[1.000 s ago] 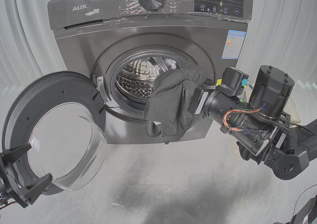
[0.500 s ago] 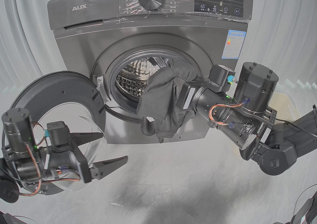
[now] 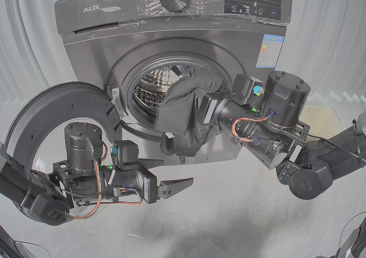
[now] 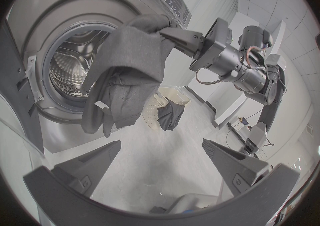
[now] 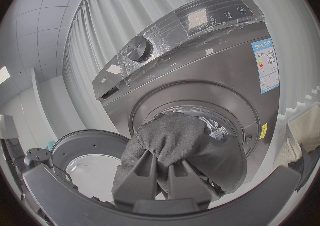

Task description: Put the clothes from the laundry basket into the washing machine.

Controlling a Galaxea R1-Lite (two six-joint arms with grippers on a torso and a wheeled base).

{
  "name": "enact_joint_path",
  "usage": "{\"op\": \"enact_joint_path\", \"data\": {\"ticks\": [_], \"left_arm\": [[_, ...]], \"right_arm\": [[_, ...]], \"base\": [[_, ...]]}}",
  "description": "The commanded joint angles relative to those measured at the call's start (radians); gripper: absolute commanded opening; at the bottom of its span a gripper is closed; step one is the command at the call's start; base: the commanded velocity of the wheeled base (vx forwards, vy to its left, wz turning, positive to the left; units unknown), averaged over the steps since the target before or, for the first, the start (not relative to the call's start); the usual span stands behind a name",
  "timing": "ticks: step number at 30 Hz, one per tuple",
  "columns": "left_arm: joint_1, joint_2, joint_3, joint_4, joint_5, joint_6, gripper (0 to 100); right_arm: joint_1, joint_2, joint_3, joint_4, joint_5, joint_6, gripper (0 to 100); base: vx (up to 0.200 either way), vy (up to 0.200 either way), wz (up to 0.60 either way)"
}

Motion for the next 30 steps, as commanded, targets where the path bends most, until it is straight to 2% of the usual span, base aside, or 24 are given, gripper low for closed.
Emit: {"op": "enact_joint_path", "data": {"ticks": [1, 5, 18, 25, 30], "left_arm": [[0.004, 0.101, -0.007, -0.060, 0.006, 0.002, 100], [0.009, 0.152, -0.007, -0.148, 0.011, -0.007, 100], [0.027, 0.296, -0.101, -0.203, 0.018, -0.004, 100], [0.053, 0.369, -0.155, -0.312, 0.034, -0.007, 100], [0.044, 0.359, -0.159, -0.336, 0.034, -0.009, 100]], "right_arm": [[0.000, 0.003, -0.008, 0.000, -0.002, 0.000, 0], [0.000, 0.001, -0.007, -0.001, -0.002, 0.000, 0], [0.005, 0.001, 0.001, -0.015, 0.001, 0.002, 0], [0.013, 0.001, 0.003, -0.033, 0.000, 0.000, 0], [0.011, 0.005, 0.003, -0.033, -0.002, 0.000, 0]], "base": [[0.000, 0.000, 0.00], [0.000, 0.000, 0.00], [0.000, 0.000, 0.00], [0.000, 0.000, 0.00], [0.000, 0.000, 0.00]]}}
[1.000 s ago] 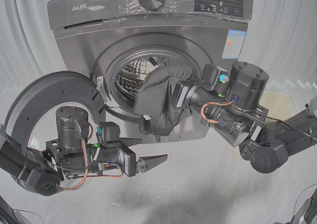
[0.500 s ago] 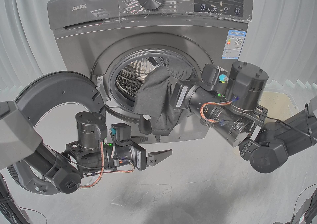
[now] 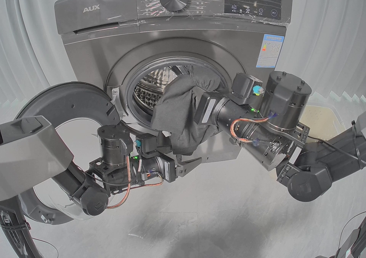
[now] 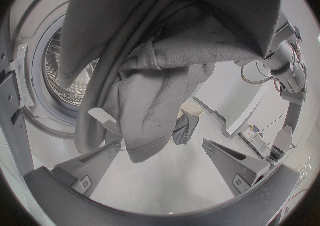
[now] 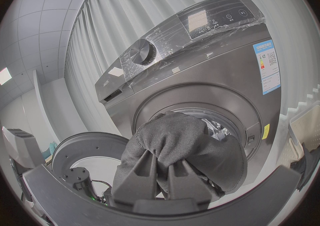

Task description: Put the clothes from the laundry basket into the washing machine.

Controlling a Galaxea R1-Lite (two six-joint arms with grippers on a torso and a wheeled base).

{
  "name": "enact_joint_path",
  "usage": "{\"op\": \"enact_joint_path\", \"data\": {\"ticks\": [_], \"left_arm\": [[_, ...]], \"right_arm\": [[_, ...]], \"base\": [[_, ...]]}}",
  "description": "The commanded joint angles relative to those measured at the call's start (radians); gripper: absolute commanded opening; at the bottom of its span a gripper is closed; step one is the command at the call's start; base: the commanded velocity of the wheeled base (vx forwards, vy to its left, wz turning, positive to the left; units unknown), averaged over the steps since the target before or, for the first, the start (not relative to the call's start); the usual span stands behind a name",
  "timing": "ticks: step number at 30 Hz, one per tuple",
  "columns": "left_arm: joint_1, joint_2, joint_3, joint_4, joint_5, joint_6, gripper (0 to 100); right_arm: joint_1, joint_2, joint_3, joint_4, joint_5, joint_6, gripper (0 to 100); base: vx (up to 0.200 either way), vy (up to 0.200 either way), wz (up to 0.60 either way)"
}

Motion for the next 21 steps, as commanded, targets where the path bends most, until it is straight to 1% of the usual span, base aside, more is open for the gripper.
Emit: {"op": "enact_joint_path", "data": {"ticks": [1, 5, 7, 9, 12, 15, 21], "left_arm": [[-0.005, 0.008, -0.008, -0.013, 0.000, -0.001, 100], [-0.022, -0.031, 0.017, -0.024, -0.001, -0.015, 100], [-0.032, -0.050, 0.026, -0.024, -0.003, -0.016, 100], [-0.046, -0.078, 0.031, -0.024, -0.004, -0.035, 100], [-0.057, -0.103, 0.038, -0.024, -0.009, -0.050, 100], [-0.069, -0.121, 0.054, -0.024, -0.017, -0.053, 100], [-0.069, -0.106, 0.055, -0.026, -0.018, -0.053, 100]], "right_arm": [[-0.002, 0.001, 0.000, 0.000, -0.002, 0.000, 0], [-0.011, 0.013, -0.001, -0.002, -0.002, 0.000, 0], [-0.011, 0.014, -0.001, -0.002, -0.003, 0.000, 0], [-0.013, 0.016, -0.003, -0.002, -0.003, 0.000, 0], [-0.013, 0.021, -0.006, -0.002, -0.003, 0.000, 0], [-0.014, 0.024, -0.006, -0.002, -0.005, 0.000, 0], [-0.013, 0.025, -0.008, -0.002, -0.005, 0.000, 0]], "base": [[0.000, 0.000, 0.00], [0.000, 0.000, 0.00], [0.000, 0.000, 0.00], [0.000, 0.000, 0.00], [0.000, 0.000, 0.00], [0.000, 0.000, 0.00], [0.000, 0.000, 0.00]]}}
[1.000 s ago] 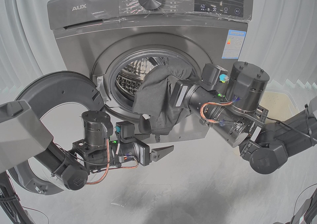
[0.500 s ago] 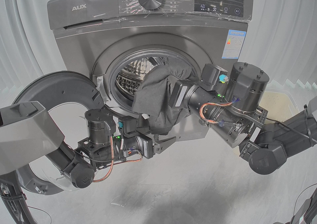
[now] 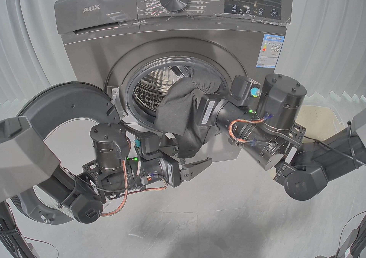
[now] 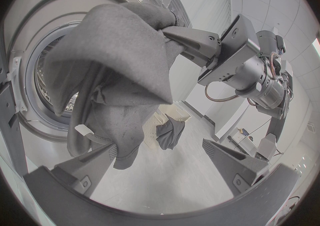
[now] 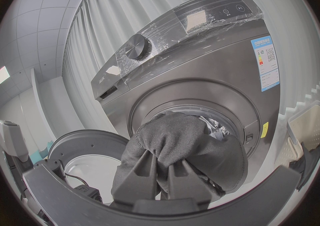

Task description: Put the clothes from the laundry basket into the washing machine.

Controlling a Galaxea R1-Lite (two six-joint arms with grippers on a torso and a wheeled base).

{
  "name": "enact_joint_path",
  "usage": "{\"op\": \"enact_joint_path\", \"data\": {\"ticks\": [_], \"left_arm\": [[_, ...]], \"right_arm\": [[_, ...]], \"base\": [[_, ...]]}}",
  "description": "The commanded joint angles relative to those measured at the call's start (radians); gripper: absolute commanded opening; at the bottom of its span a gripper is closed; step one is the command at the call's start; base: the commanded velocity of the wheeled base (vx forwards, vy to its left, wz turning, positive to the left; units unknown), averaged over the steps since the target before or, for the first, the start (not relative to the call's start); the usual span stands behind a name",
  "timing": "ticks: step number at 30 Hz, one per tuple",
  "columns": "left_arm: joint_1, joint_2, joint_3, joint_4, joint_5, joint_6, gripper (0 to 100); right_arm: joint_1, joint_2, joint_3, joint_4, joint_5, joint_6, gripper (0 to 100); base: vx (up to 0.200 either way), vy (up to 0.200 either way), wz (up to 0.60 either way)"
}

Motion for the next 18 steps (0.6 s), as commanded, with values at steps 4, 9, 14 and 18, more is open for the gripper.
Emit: {"op": "enact_joint_path", "data": {"ticks": [4, 9, 14, 18], "left_arm": [[0.004, 0.044, -0.018, -0.019, 0.011, 0.001, 100], [0.022, 0.098, -0.041, -0.042, 0.017, 0.000, 100], [0.050, 0.127, -0.066, -0.045, 0.019, -0.002, 100], [0.059, 0.132, -0.094, -0.045, 0.022, -0.002, 100]], "right_arm": [[0.003, 0.006, -0.002, 0.000, 0.000, 0.000, 0], [0.006, 0.005, 0.000, 0.000, 0.000, 0.000, 0], [0.011, 0.005, 0.001, 0.000, 0.000, -0.001, 0], [0.014, 0.005, 0.001, -0.001, 0.000, -0.001, 0]], "base": [[0.000, 0.000, 0.00], [0.000, 0.000, 0.00], [0.000, 0.000, 0.00], [0.000, 0.000, 0.00]]}}
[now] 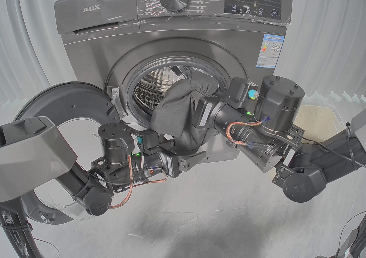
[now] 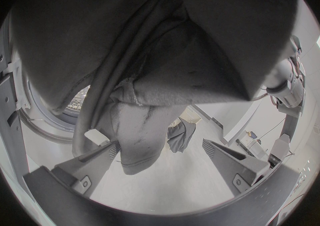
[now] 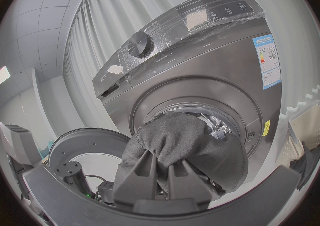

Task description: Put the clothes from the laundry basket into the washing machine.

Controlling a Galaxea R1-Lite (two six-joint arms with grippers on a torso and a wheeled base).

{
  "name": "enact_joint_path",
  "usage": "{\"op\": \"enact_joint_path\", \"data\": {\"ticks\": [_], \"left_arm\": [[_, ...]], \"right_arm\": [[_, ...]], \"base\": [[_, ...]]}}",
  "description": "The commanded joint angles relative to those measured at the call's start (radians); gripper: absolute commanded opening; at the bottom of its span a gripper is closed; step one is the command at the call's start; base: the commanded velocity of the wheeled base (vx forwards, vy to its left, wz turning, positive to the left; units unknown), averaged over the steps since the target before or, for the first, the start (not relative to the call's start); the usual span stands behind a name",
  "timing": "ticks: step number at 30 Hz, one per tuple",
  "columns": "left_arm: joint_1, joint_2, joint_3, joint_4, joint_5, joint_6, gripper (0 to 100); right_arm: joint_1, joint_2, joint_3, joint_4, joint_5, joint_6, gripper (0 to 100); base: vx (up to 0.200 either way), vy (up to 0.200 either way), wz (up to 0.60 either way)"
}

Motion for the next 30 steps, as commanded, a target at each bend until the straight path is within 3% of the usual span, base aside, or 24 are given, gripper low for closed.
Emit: {"op": "enact_joint_path", "data": {"ticks": [1, 6, 7, 23, 30], "left_arm": [[0.008, 0.018, -0.028, 0.000, 0.009, -0.001, 100], [-0.006, 0.015, -0.033, -0.016, 0.032, -0.006, 100], [-0.014, 0.016, -0.030, -0.026, 0.034, -0.010, 0], [-0.042, 0.022, -0.013, -0.088, 0.066, -0.003, 0], [-0.095, -0.079, 0.035, -0.091, 0.064, -0.001, 0]], "right_arm": [[0.004, -0.001, 0.001, -0.001, 0.000, 0.000, 0], [0.004, 0.000, 0.001, -0.001, 0.000, 0.000, 0], [0.004, 0.002, -0.001, -0.001, 0.000, 0.000, 0], [-0.007, 0.005, 0.005, -0.001, 0.000, 0.000, 0], [-0.030, 0.031, 0.038, -0.057, 0.043, 0.000, 0]], "base": [[0.000, 0.000, 0.00], [0.000, 0.000, 0.00], [0.000, 0.000, 0.00], [0.000, 0.000, 0.00], [0.000, 0.000, 0.00]]}}
